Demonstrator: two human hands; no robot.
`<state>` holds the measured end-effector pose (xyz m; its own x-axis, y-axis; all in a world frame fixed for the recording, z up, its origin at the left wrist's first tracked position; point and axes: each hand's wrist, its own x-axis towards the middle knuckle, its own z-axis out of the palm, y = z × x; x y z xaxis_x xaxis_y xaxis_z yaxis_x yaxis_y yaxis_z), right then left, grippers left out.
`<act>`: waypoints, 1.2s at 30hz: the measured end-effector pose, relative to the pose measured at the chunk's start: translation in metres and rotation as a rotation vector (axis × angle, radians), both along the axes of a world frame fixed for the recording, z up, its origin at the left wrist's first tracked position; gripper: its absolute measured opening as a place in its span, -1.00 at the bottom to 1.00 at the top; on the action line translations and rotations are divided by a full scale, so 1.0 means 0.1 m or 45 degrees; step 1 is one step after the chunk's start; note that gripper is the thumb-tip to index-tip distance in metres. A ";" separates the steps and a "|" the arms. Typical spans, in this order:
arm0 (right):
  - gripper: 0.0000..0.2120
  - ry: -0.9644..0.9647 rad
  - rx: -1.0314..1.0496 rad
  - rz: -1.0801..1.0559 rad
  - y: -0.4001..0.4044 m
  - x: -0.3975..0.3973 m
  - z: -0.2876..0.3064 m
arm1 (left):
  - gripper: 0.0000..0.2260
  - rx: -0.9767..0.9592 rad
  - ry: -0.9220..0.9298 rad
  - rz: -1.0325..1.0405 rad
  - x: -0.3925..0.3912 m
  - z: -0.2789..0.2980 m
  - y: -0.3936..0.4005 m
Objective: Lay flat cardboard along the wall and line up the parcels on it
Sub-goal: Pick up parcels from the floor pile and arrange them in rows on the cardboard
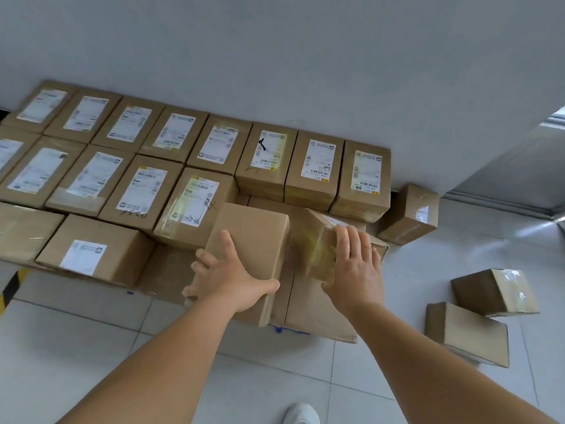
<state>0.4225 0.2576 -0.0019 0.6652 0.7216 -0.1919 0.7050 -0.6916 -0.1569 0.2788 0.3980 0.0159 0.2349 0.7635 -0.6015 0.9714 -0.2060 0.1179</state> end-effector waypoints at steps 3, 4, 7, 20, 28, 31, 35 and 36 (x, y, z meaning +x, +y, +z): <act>0.11 -0.089 0.015 0.087 0.09 -0.09 -0.34 | 0.22 0.030 0.017 -0.014 0.22 -0.20 0.10; 0.12 -0.113 0.039 0.122 0.12 -0.16 -0.44 | 0.23 0.036 0.030 -0.016 0.27 -0.26 0.12; 0.08 -0.190 0.099 0.150 0.25 -0.31 -0.58 | 0.23 0.030 0.067 -0.019 0.34 -0.44 0.18; -0.49 0.249 0.034 -0.230 0.16 -0.47 -0.50 | -0.04 -0.160 -0.033 -0.254 0.21 -0.67 0.25; -0.17 0.666 0.145 -0.962 -0.13 -0.35 -0.62 | -0.07 -0.033 -0.048 0.107 -0.01 -0.72 0.09; 0.03 0.853 0.118 -1.377 -0.01 -0.24 -0.71 | -0.13 -0.109 -0.079 0.270 -0.01 -0.75 0.09; -0.10 0.993 0.217 -1.457 0.24 -0.20 -0.74 | -0.20 -0.150 -0.175 0.321 0.06 -0.78 0.23; -0.15 0.998 0.225 -1.432 0.29 -0.21 -0.74 | -0.22 -0.148 -0.194 0.310 0.09 -0.78 0.27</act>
